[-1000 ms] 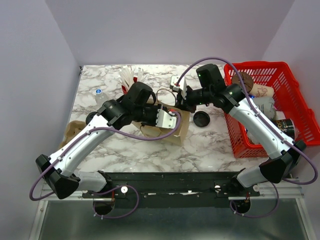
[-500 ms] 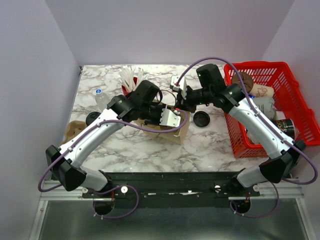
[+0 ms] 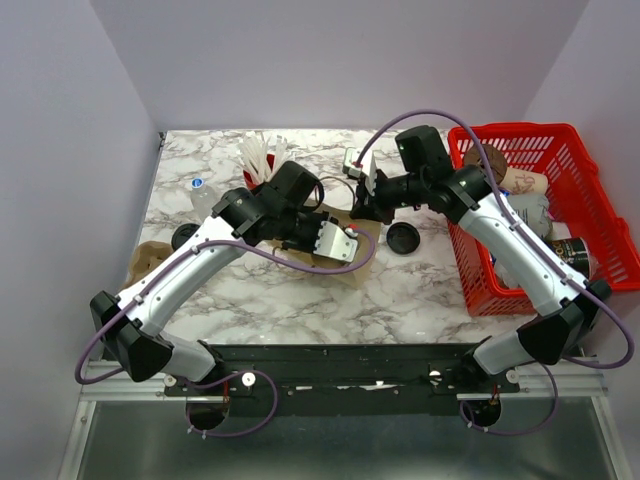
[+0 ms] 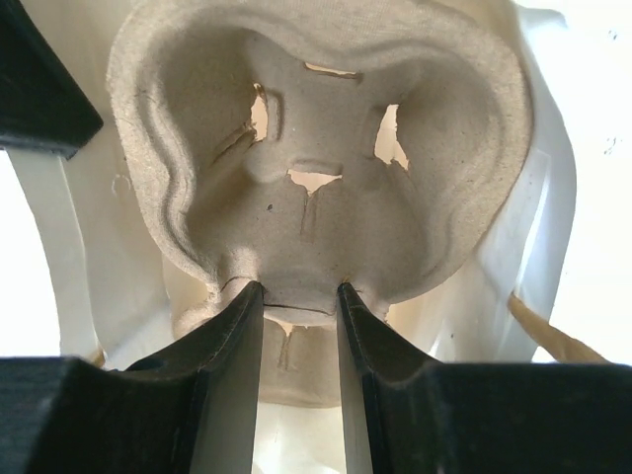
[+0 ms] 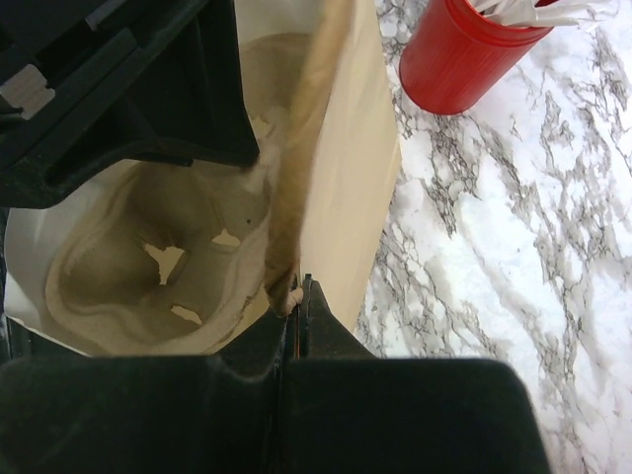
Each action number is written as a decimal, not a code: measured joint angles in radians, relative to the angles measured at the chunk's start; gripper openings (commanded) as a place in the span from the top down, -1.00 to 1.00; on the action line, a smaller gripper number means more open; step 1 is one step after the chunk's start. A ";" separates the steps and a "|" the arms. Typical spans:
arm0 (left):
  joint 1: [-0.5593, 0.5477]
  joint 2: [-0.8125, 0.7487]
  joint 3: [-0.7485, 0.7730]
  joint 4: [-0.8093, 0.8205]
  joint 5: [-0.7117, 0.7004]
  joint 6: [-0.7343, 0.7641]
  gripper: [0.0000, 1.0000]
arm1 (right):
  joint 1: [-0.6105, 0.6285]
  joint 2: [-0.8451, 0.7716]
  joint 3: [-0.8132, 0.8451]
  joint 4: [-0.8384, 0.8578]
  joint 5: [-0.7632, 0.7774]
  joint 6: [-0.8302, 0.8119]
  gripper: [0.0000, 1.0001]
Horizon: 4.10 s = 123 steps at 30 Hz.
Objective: Pack the takeout coffee
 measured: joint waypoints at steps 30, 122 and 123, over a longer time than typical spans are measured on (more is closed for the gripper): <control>-0.058 0.133 0.097 -0.082 -0.111 0.037 1.00 | -0.058 0.111 0.161 -0.121 -0.072 0.111 -0.44; 0.092 0.492 0.603 -0.302 0.019 -0.127 1.00 | 0.099 -0.427 0.084 0.187 -0.045 0.013 -0.05; 0.095 0.496 0.608 -0.301 0.018 -0.131 1.00 | 0.110 -0.439 0.046 0.173 -0.045 -0.014 -0.04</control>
